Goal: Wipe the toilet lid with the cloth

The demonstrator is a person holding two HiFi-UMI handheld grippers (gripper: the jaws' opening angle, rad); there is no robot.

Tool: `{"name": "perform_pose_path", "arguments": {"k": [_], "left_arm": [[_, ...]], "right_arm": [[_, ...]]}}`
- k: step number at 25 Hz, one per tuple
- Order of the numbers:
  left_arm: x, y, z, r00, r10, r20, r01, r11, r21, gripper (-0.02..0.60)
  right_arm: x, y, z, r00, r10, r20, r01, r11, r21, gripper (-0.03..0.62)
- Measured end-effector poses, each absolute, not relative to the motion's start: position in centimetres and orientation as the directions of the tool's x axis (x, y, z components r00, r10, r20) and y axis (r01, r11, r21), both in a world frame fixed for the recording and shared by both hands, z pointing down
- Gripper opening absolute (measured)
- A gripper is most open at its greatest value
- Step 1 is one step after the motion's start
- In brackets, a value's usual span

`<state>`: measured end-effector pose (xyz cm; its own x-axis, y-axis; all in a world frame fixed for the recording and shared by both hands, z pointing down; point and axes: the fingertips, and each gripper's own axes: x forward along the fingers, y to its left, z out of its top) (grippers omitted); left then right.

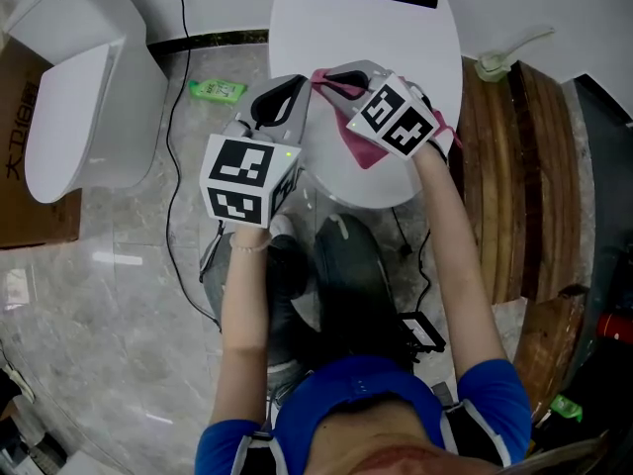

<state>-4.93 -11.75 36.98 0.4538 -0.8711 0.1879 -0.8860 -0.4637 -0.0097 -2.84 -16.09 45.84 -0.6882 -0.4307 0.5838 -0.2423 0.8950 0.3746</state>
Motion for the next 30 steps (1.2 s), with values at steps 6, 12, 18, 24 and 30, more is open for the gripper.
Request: {"name": "perform_pose_path", "arguments": {"k": [6, 12, 18, 24, 30], "left_arm": [[-4.8, -12.5, 37.4, 0.459, -0.867, 0.196, -0.884, -0.468, -0.001, 0.002], [-4.2, -14.5, 37.4, 0.477, -0.861, 0.177, -0.877, -0.478, 0.04, 0.002], [-4.2, -15.4, 37.0, 0.505, -0.849, 0.157, -0.863, -0.5, 0.07, 0.002], [-4.1, -15.6, 36.9, 0.506, -0.85, 0.144, -0.863, -0.498, 0.091, 0.002], [-2.6, -14.8, 35.9, 0.518, -0.847, 0.122, -0.855, -0.513, 0.072, 0.002]], "right_arm": [[-2.9, -16.0, 45.8, -0.687, -0.435, 0.582, -0.24, 0.892, 0.384, 0.017], [-2.6, -16.3, 45.7, -0.686, -0.436, 0.582, -0.241, 0.891, 0.384, 0.017], [-3.1, -16.4, 45.7, -0.69, -0.432, 0.58, -0.248, 0.895, 0.372, 0.017], [-3.3, -16.4, 45.9, -0.686, -0.437, 0.581, -0.246, 0.892, 0.38, 0.017], [-3.2, -16.3, 45.9, -0.683, -0.442, 0.582, -0.248, 0.889, 0.384, 0.017]]}}
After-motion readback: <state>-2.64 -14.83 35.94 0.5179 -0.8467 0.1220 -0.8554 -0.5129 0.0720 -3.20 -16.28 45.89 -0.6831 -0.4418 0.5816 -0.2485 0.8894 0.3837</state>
